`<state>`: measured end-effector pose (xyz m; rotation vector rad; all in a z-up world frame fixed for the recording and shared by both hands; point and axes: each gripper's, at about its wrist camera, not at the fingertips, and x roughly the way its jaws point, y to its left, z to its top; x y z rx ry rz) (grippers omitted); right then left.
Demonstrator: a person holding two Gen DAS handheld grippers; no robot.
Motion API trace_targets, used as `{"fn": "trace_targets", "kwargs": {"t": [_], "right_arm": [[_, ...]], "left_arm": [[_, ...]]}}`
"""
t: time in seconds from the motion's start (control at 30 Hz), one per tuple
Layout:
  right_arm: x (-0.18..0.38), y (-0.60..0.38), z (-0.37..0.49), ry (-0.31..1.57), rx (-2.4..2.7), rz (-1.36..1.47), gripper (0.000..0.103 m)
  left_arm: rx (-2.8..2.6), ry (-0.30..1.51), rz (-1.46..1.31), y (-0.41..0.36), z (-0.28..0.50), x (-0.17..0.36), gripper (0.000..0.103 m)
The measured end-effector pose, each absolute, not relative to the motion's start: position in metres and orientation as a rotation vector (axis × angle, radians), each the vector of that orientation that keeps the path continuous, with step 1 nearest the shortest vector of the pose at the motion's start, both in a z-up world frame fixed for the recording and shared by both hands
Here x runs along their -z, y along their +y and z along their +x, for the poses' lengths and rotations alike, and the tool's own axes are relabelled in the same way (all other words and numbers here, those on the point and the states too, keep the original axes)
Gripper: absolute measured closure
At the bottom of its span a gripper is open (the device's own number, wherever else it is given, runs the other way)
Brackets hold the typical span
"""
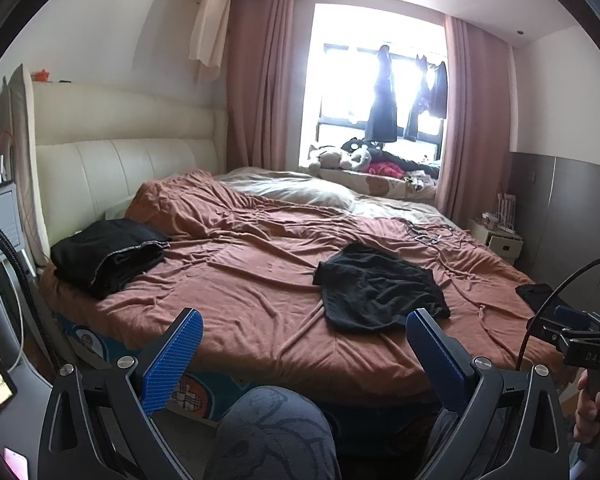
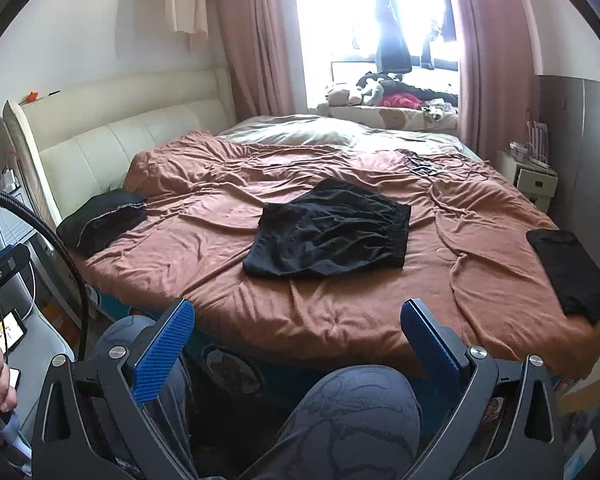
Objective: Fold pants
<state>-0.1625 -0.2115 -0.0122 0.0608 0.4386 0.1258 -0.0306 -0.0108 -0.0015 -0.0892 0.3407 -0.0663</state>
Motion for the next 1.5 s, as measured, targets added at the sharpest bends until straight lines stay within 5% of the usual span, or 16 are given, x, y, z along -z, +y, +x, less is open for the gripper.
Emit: {"fn": "trace_targets", "kwargs": {"t": [1.5], "right_arm": [[0.02,-0.242,-0.04,0.617,-0.052,0.12,0.0]], "left_arm": [[0.18,0.592,-0.092,-0.031,0.113,0.041,0.0]]}}
